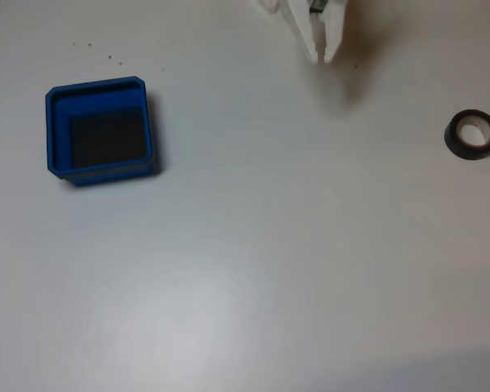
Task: Pick the black tape roll and drop it in the blue box
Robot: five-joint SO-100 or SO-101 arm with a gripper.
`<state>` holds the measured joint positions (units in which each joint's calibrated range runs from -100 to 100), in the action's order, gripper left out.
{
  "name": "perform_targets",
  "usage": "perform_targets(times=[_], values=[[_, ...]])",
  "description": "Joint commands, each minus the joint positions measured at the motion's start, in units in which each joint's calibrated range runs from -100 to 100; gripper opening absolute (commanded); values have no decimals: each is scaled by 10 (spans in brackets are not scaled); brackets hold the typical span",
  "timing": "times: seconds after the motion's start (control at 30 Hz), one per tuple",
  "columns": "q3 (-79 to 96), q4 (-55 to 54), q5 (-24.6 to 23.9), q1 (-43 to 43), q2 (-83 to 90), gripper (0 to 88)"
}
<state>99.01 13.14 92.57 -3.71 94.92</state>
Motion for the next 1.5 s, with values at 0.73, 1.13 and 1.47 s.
perform_targets(times=[0.73, 1.13, 1.47], values=[[8, -8, 3, -2, 41, 7], [8, -8, 4, 18, 41, 7], [9, -8, -1, 243, 41, 7]])
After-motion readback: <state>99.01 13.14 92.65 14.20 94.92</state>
